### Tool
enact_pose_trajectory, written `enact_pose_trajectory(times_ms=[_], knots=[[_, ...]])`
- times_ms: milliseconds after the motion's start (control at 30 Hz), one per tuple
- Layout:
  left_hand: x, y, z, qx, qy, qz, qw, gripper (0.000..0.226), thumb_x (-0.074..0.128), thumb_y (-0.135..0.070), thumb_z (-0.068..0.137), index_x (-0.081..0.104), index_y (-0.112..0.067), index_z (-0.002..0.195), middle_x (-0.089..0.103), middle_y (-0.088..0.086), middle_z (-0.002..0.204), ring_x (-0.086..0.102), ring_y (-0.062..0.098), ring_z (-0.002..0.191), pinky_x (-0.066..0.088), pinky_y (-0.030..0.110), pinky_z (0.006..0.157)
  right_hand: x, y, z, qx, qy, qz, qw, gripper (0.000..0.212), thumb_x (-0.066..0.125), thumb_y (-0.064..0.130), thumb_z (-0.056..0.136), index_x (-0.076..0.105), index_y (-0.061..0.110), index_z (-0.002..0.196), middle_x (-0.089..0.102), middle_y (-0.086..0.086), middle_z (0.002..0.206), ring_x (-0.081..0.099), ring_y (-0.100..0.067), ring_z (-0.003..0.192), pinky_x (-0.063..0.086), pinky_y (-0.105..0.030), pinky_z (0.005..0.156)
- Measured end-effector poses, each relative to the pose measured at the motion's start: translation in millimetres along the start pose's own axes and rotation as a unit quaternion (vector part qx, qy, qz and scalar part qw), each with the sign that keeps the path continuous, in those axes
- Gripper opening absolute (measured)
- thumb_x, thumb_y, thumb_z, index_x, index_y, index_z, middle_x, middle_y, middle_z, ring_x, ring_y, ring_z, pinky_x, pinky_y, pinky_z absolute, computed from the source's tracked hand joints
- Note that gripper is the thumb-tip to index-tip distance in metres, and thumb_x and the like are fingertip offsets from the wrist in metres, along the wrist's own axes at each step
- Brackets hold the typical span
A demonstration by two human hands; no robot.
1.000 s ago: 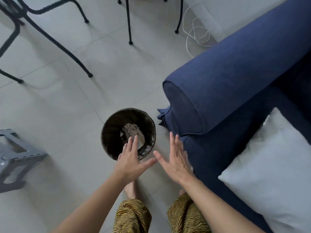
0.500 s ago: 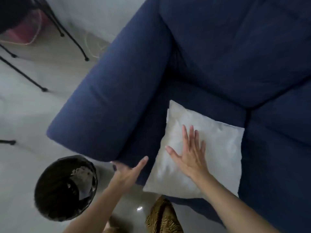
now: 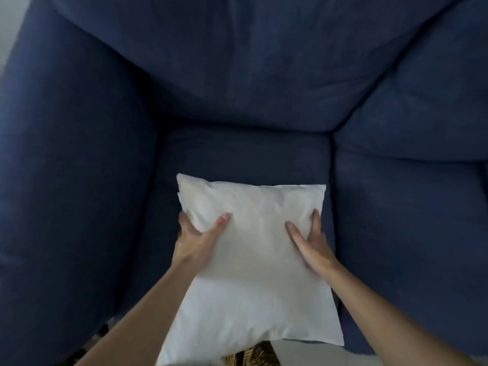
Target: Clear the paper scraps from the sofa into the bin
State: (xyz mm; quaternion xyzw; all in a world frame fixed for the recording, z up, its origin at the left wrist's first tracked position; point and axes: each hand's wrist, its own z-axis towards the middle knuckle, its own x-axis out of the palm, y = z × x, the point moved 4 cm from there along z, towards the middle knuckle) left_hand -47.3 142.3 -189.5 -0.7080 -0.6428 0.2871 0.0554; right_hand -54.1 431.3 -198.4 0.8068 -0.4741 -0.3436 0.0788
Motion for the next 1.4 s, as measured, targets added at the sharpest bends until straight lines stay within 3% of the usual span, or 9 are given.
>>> enact_pose_trajectory(times_ms=[133,233,333,500,600,933,1100,1267,1400], knots=[[1,-31,-8,0.072,-0.050,0.003,0.996,0.099,0.067,-0.087,0.053,0.027,-0.051,0.136,0.059,-0.013,0.123,0.060,0.022,0.108,0.052,0.048,0.091,-9,19,-1,-0.089,-0.047,0.049,0.994,0.083,0.049,0.080,0.083,0.004,0.061,0.150,0.031,0.016,0.151,0.046,0.018,0.110,0.035,-0.021,0.089],[-7,-73,-18,0.182,-0.084,-0.005,0.980,0.080,0.069,-0.084,0.058,0.030,-0.066,0.125,0.059,-0.026,0.115,0.061,0.009,0.104,0.053,0.041,0.085,-24,58,-9,-0.206,-0.112,0.058,0.970,0.067,0.047,0.067,0.094,0.001,0.072,0.142,0.025,0.041,0.132,0.024,0.041,0.112,0.033,-0.008,0.085],[-24,-129,-16,0.288,-0.125,-0.045,0.948,0.083,0.074,-0.078,0.062,0.027,-0.067,0.128,0.056,-0.029,0.123,0.058,-0.002,0.108,0.050,0.031,0.083,-48,108,-3,-0.309,-0.183,0.069,0.931,0.070,0.050,0.049,0.103,0.004,0.056,0.154,0.013,0.050,0.134,0.023,0.031,0.126,0.027,0.003,0.098],[-51,-204,13,0.410,-0.165,-0.087,0.893,0.096,0.082,-0.062,0.070,0.029,-0.034,0.145,0.054,-0.018,0.134,0.056,0.000,0.118,0.052,0.034,0.095,-83,175,37,-0.415,-0.272,0.074,0.865,0.076,0.054,0.027,0.105,0.006,0.008,0.160,0.020,0.018,0.147,0.020,0.021,0.134,0.022,-0.004,0.109],[-58,-226,36,0.431,-0.171,-0.058,0.884,0.099,0.078,-0.064,0.073,0.023,-0.031,0.148,0.049,-0.016,0.140,0.051,0.000,0.123,0.049,0.038,0.101,-94,193,65,-0.424,-0.283,0.041,0.860,0.078,0.055,0.028,0.104,0.004,0.008,0.160,0.023,-0.005,0.143,0.025,0.020,0.126,0.024,-0.003,0.106],[-64,-253,53,0.508,-0.182,-0.007,0.842,0.090,0.069,-0.060,0.085,0.015,-0.025,0.149,0.041,-0.009,0.146,0.047,0.001,0.127,0.047,0.030,0.101,-110,213,90,-0.469,-0.293,0.008,0.833,0.078,0.057,0.031,0.100,0.007,0.016,0.158,0.032,-0.021,0.138,0.035,-0.006,0.114,0.028,0.000,0.101],[-63,-247,57,0.461,-0.140,0.026,0.876,0.089,0.063,-0.068,0.083,0.016,-0.030,0.148,0.040,-0.012,0.145,0.046,0.002,0.125,0.041,0.020,0.095,-109,200,90,-0.436,-0.289,-0.049,0.851,0.079,0.056,0.035,0.102,0.006,0.017,0.160,0.034,-0.018,0.136,0.040,-0.014,0.112,0.039,-0.023,0.100],[-78,-233,65,0.331,-0.093,0.095,0.934,0.107,0.053,-0.081,0.077,0.006,-0.026,0.156,0.019,0.001,0.161,0.030,0.021,0.143,0.032,0.044,0.113,-118,179,83,-0.391,-0.199,-0.103,0.893,0.080,0.050,0.048,0.103,-0.009,0.045,0.157,0.030,-0.010,0.147,0.041,-0.009,0.110,0.041,-0.034,0.095],[-102,-155,30,0.264,-0.122,0.137,0.947,0.088,0.051,-0.064,0.090,0.017,-0.017,0.155,0.020,0.007,0.161,0.034,0.027,0.141,0.033,0.050,0.113,-136,118,33,-0.332,-0.198,-0.025,0.922,0.084,0.052,0.048,0.100,-0.013,0.060,0.152,0.015,0.001,0.163,0.033,-0.009,0.138,0.035,-0.036,0.101]])
